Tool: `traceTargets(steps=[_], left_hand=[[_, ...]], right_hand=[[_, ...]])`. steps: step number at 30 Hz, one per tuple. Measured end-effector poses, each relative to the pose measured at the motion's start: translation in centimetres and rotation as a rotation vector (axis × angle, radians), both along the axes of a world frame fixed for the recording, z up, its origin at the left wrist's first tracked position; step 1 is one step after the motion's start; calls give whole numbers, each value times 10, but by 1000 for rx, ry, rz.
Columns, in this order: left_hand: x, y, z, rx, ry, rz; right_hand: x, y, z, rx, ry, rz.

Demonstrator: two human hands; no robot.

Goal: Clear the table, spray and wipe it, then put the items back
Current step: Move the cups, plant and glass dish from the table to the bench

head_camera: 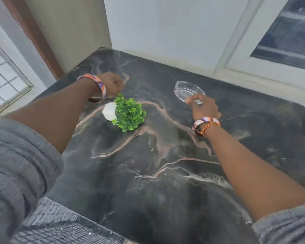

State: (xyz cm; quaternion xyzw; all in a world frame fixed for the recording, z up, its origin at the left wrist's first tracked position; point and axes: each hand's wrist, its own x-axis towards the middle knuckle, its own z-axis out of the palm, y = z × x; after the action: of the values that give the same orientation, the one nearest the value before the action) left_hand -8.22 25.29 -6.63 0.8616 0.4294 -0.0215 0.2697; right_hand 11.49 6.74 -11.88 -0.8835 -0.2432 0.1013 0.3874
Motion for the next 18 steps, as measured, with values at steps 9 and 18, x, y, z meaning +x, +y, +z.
traceTargets(steps=[9, 18], left_hand=[[-21, -3, -32, -103, 147, -252], [6, -54, -30, 89, -10, -142]], right_hand=[[-32, -20, 2, 125, 39, -15], [-22, -77, 15, 559, 425, -72]])
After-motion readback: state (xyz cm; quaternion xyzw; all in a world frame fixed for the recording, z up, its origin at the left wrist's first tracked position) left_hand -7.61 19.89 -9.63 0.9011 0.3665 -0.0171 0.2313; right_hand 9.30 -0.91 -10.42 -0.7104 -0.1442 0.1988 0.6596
